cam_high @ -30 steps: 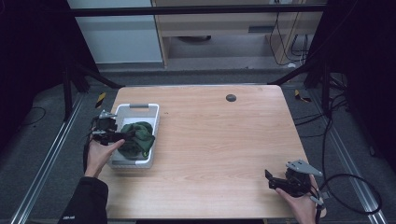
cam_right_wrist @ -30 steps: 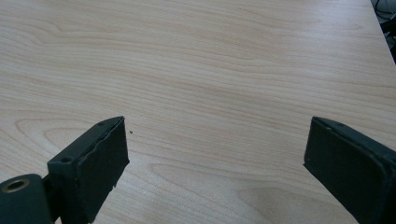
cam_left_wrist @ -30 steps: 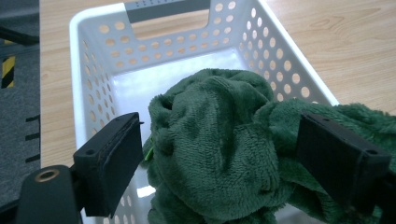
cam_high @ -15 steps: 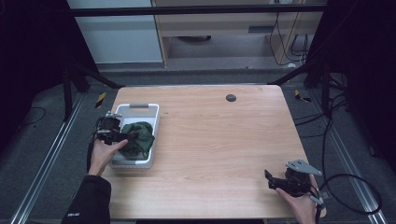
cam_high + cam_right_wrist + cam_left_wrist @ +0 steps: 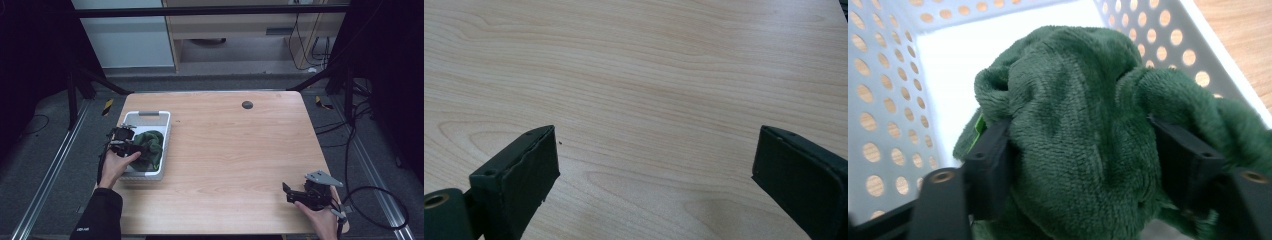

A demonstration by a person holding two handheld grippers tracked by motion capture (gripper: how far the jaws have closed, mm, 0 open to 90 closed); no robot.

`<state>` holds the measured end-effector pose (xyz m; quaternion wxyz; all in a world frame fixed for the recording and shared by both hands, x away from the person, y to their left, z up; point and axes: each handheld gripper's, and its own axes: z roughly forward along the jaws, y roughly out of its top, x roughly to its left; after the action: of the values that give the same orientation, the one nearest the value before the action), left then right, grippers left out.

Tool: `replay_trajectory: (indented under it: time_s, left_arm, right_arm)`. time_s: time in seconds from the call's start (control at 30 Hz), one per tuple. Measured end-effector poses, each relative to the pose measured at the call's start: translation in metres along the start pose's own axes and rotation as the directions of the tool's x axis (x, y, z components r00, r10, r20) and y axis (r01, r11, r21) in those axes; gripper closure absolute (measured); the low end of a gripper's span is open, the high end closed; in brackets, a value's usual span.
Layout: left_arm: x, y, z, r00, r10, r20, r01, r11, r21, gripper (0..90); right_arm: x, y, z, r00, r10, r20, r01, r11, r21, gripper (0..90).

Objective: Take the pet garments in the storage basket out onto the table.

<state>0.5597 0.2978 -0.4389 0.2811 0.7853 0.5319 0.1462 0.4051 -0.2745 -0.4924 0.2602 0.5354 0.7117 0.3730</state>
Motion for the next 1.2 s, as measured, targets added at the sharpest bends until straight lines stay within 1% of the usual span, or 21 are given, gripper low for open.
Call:
replay_trajectory:
  time_s: [0.03, 0.07, 0.1, 0.13, 0.2, 0.27, 0.33, 0.47, 0.6, 0.73, 0.83, 0.97, 1.17, 1.2]
  left_arm:
    - [-0.001, -0.001, 0.001, 1.0, -0.001, -0.003, 0.001, 1.0, 0.003, 34.9]
    - [-0.001, -0.002, 0.003, 1.0, 0.005, -0.004, -0.005, 0.9999, 0.015, 39.3]
    - [-0.001, -0.002, 0.004, 1.0, 0.001, 0.003, -0.001, 0.9998, 0.021, 44.9]
    - [-0.001, -0.003, 0.005, 0.9999, -0.006, 0.013, 0.006, 0.9997, 0.022, 44.9]
    - [-0.001, -0.004, 0.006, 0.9998, -0.01, 0.017, 0.009, 0.9996, 0.026, 51.6]
    - [0.0, -0.005, 0.007, 0.9992, -0.025, 0.031, 0.024, 0.9991, 0.035, 56.8]
    - [0.002, -0.006, 0.006, 0.9985, -0.037, 0.041, 0.035, 0.9984, 0.045, 62.3]
    - [0.001, -0.005, 0.005, 0.9985, -0.036, 0.042, 0.033, 0.9979, 0.056, 70.0]
    - [-0.001, -0.005, 0.001, 0.9994, -0.025, 0.025, 0.024, 0.9986, 0.048, 72.4]
    - [-0.002, -0.005, -0.007, 0.9997, -0.022, 0.015, 0.021, 0.9995, 0.025, 73.4]
    - [-0.002, -0.005, -0.017, 0.9996, -0.022, 0.015, 0.022, 0.9998, -0.003, 73.8]
    - [-0.002, -0.002, -0.032, 0.9997, -0.014, 0.018, 0.015, 0.9985, -0.052, 74.3]
    - [-0.003, 0.002, -0.05, 0.9999, -0.008, 0.006, 0.009, 0.9949, -0.1, 74.6]
    - [-0.003, 0.002, -0.053, 1.0, -0.001, 0.003, 0.001, 0.9944, -0.106, 74.6]
  right_arm:
    - [0.0, 0.0, 0.0, 1.0, -0.005, 0.003, 0.005, 1.0, -0.002, 4.7]
    - [-0.001, 0.0, 0.0, 1.0, -0.008, 0.003, 0.008, 1.0, -0.004, 4.7]
    - [-0.001, 0.0, 0.0, 1.0, -0.006, 0.004, 0.006, 1.0, -0.003, 4.7]
    - [-0.001, 0.0, 0.0, 1.0, -0.006, 0.004, 0.006, 1.0, -0.003, 4.7]
    - [-0.001, 0.0, 0.0, 1.0, -0.005, 0.004, 0.005, 1.0, -0.003, 4.7]
    - [-0.001, 0.0, -0.001, 1.0, -0.006, 0.004, 0.006, 1.0, -0.005, 4.6]
    - [-0.001, 0.001, -0.002, 1.0, 0.003, 0.002, -0.003, 1.0, -0.006, 4.6]
    - [-0.002, 0.0, -0.002, 1.0, 0.007, 0.003, -0.007, 1.0, -0.005, 4.6]
    - [-0.002, 0.0, -0.002, 1.0, 0.002, 0.006, -0.002, 1.0, -0.01, 4.6]
    - [-0.002, 0.0, -0.002, 1.0, 0.003, 0.008, -0.003, 1.0, -0.009, 4.6]
    - [-0.002, 0.0, -0.002, 1.0, 0.001, 0.009, -0.001, 1.0, -0.01, 4.6]
    - [-0.002, 0.0, -0.002, 1.0, 0.0, 0.009, 0.0, 1.0, -0.013, 4.5]
    - [-0.002, 0.001, -0.003, 1.0, 0.001, 0.008, -0.001, 1.0, -0.015, 4.5]
    - [-0.002, 0.001, -0.003, 1.0, 0.002, 0.008, -0.002, 1.0, -0.015, 4.5]
